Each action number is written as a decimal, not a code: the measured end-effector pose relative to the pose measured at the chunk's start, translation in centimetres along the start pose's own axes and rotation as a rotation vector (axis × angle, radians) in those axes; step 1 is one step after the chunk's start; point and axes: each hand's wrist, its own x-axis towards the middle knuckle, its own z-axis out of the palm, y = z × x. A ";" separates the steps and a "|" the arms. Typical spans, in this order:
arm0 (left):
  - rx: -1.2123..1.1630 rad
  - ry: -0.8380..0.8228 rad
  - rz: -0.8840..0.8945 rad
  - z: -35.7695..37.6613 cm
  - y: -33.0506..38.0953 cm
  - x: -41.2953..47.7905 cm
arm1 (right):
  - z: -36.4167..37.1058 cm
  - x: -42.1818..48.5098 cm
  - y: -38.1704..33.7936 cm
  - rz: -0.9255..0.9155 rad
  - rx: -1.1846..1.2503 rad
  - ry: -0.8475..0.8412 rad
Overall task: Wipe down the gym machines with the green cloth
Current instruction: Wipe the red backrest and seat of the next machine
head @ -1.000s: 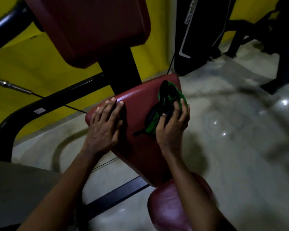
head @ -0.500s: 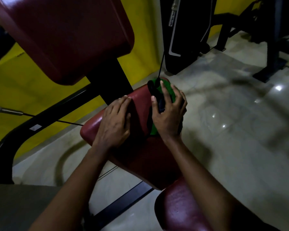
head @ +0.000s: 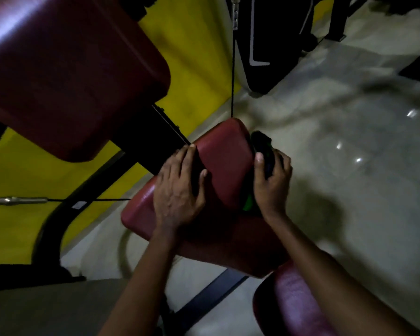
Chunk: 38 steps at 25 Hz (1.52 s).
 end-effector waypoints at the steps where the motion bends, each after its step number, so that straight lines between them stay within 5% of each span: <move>1: -0.033 0.018 -0.008 0.2 0.4 0.0 | -0.6 -0.3 0.9 0.045 0.012 -0.020; 7: 0.052 -0.143 0.374 2.6 3.1 -0.1 | -0.5 1.1 -1.1 0.015 -0.041 -0.084; 12: 0.171 -0.140 0.382 3.5 4.2 -0.6 | -2.7 -2.2 5.7 0.097 -0.032 -0.151; 18: 0.252 -0.282 0.696 6.9 6.1 -4.6 | -4.4 -4.3 8.5 0.255 -0.048 -0.193; 22: 0.337 -0.271 0.665 7.8 6.5 -5.8 | -4.5 -6.1 10.5 0.246 -0.071 -0.243; 29: 0.305 -0.233 0.590 8.5 7.1 -6.5 | -5.2 -8.7 19.6 0.585 -0.160 -0.380; 38: 0.300 -0.172 0.625 9.3 7.2 -6.8 | -3.2 -12.2 27.3 0.903 -0.143 -0.207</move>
